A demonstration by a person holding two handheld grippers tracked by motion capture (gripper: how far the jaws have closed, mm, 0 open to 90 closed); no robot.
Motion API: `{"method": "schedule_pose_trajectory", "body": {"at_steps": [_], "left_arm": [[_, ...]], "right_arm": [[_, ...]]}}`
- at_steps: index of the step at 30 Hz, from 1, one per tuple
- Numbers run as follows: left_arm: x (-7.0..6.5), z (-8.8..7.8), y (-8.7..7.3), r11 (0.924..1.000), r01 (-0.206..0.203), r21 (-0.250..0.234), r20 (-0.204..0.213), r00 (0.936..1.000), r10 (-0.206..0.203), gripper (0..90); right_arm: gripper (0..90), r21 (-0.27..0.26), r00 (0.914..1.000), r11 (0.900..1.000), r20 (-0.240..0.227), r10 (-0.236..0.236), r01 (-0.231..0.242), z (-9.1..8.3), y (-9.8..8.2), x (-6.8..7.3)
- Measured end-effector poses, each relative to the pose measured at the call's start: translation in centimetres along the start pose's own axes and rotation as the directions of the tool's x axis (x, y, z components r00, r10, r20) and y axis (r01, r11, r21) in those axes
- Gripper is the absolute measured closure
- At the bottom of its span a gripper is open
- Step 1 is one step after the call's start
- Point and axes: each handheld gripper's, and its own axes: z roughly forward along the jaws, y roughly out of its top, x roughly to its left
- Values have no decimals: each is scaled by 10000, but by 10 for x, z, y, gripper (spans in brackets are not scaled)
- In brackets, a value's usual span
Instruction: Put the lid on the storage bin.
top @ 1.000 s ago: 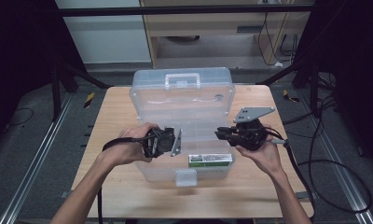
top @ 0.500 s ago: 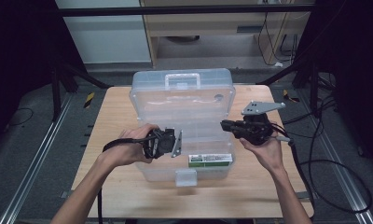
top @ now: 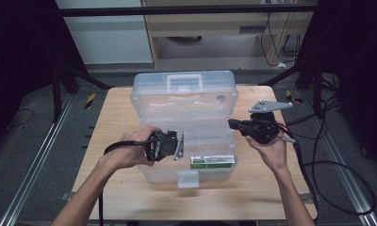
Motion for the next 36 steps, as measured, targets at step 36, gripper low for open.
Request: {"method": "schedule_pose_trajectory", "body": {"at_steps": [36], "left_arm": [[-17, 5, 1, 9999, -90, 61, 594, 9982, 86, 812]], "right_arm": [[900, -357, 9969, 9979, 544, 563, -544, -5, -6, -7]]}}
